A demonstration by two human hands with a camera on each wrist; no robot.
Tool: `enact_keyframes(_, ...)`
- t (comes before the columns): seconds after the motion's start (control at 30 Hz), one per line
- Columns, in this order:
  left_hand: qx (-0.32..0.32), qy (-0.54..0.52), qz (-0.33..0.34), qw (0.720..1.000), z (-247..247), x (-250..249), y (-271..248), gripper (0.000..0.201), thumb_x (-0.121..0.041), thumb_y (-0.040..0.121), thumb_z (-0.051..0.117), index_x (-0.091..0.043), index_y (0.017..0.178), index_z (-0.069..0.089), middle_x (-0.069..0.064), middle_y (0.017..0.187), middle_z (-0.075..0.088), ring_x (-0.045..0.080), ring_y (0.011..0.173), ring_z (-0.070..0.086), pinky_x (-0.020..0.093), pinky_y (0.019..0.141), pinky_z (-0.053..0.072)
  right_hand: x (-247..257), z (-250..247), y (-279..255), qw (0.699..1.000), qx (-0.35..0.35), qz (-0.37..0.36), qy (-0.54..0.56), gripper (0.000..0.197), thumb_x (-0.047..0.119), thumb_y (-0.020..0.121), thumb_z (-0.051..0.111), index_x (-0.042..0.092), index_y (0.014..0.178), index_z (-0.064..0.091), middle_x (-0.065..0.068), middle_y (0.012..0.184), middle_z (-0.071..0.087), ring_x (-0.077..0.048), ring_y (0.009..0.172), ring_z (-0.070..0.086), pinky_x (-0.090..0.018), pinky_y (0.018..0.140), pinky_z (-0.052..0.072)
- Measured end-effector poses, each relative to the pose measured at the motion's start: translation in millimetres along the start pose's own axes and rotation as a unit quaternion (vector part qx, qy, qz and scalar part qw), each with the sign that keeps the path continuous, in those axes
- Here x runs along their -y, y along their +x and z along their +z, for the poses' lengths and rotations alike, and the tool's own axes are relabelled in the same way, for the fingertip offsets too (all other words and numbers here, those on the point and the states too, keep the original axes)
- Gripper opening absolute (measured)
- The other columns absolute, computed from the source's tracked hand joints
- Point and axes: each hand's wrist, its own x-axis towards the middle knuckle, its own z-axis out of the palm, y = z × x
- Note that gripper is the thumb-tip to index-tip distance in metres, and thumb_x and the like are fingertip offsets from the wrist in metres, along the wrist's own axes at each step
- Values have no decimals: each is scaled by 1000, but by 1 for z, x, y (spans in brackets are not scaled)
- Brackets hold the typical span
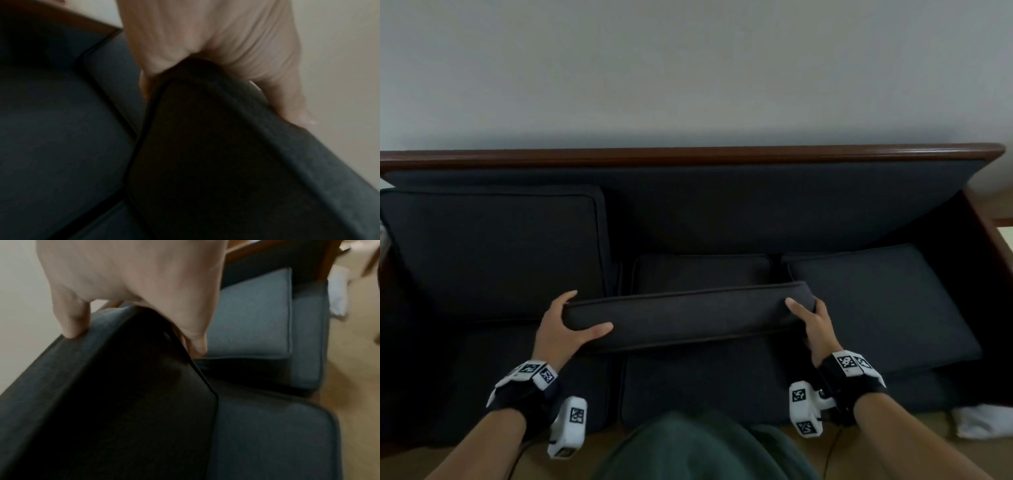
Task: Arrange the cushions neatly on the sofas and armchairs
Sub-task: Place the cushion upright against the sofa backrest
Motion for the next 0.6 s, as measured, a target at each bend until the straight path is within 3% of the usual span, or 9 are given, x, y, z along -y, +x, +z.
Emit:
enact_keyframes(0.13,-47,-206,-112,971,8,0,10,113,-62,23,94,-39,124,50,4,129,59,27,115,60,50,102,50,9,15,12,998,-53,11,45,64,25,72,80,22,130,54,-11,121,66,-30,108,64,-48,96,52)
enact_keyframes(0.23,-54,-252,-107,960,9,-24,30,104,-51,31,97,-31,123,53,5,127,61,28,114,61,50,100,52,35,28,28,994,-88,23,58,82,30,61,84,17,135,52,-11,125,64,-32,114,60,-49,99,49)
enact_keyframes(0.3,-59,-264,-95,958,7,-40,46,90,-40,47,96,-29,126,54,5,127,62,28,115,61,50,101,51,55,39,39,993,-97,9,69,77,27,61,83,14,131,56,-11,123,65,-31,115,58,-50,103,46)
enact_keyframes(0.37,-69,-266,-89,957,5,-51,60,84,-31,59,94,-27,132,54,4,127,62,27,115,61,51,101,51,79,50,48,995,-67,-7,68,66,16,69,78,16,131,56,-8,118,65,-28,114,58,-43,102,45)
enact_keyframes(0.43,-78,-304,-84,946,4,-64,73,80,-25,69,89,-23,139,51,4,129,61,26,115,61,49,102,50,105,61,56,997,-15,-19,79,66,14,71,74,17,134,56,-5,125,63,-26,122,55,-37,107,41)
enact_keyframes(0.53,-101,-294,-53,949,5,-87,89,71,-37,70,84,-23,135,58,3,137,58,23,124,56,44,110,43,126,86,63,996,67,-17,52,61,14,87,63,17,145,44,-8,148,46,-28,139,39,-36,116,31)
enact_keyframes(0.6,-110,-239,-5,965,9,-100,94,64,-40,71,80,-25,130,62,2,142,55,20,130,52,41,112,41,126,107,61,994,99,-16,-39,62,16,90,63,15,148,40,-11,152,40,-31,143,33,-38,116,30)
